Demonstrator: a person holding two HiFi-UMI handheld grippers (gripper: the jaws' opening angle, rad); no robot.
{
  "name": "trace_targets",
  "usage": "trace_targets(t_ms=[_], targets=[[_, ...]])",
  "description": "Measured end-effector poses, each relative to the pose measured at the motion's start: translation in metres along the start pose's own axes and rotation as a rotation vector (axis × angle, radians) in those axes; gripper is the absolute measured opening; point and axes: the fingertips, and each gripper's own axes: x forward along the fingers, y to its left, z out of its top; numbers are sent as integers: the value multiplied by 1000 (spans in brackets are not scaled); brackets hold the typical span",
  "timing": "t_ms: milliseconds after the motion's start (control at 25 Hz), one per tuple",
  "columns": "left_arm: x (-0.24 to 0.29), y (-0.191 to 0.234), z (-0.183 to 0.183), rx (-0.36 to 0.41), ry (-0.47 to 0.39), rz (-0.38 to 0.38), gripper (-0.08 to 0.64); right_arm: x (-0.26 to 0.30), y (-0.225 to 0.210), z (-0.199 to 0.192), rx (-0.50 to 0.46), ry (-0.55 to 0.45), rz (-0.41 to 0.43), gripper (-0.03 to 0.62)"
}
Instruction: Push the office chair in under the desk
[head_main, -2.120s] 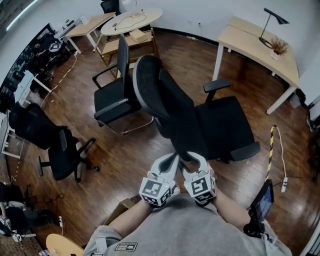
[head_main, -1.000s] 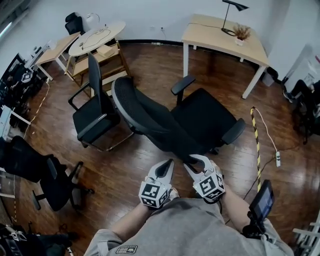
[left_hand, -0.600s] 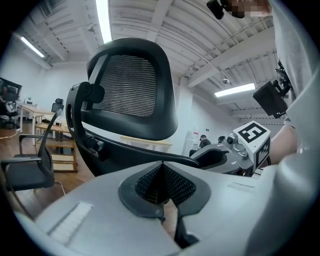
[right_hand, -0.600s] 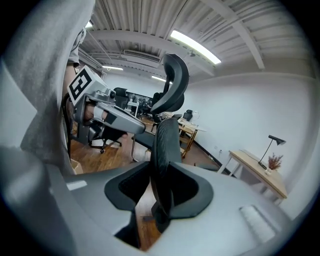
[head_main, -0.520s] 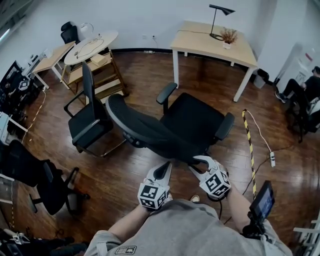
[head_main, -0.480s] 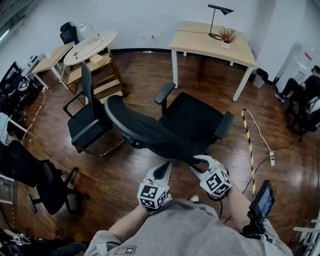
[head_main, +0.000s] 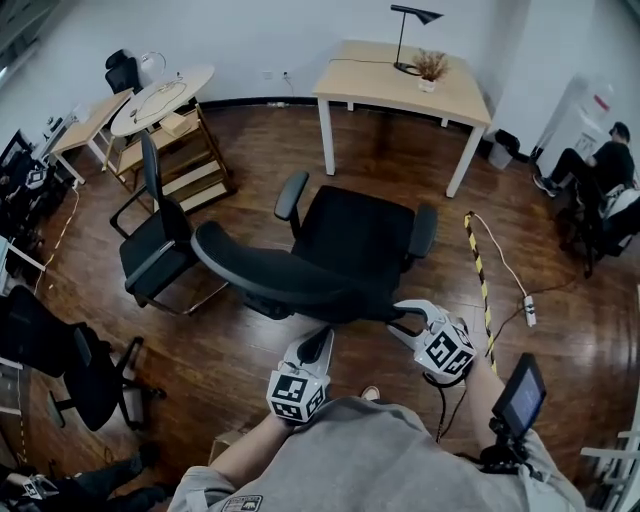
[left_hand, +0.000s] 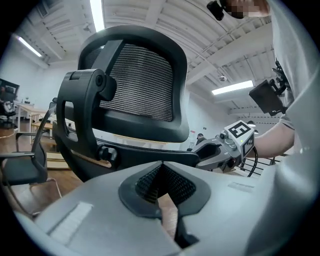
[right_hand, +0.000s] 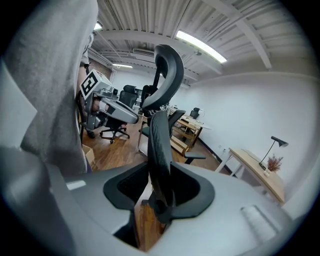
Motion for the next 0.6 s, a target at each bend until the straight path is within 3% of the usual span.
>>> trace_targets(t_ms=[200,600], targets=[[17,-26,2,0,11,4,5,-36,-30,-28,-15,29,20,155],[14,-31,-7,8,8,40,5,-51,-45,-48,-43,53,14,161]])
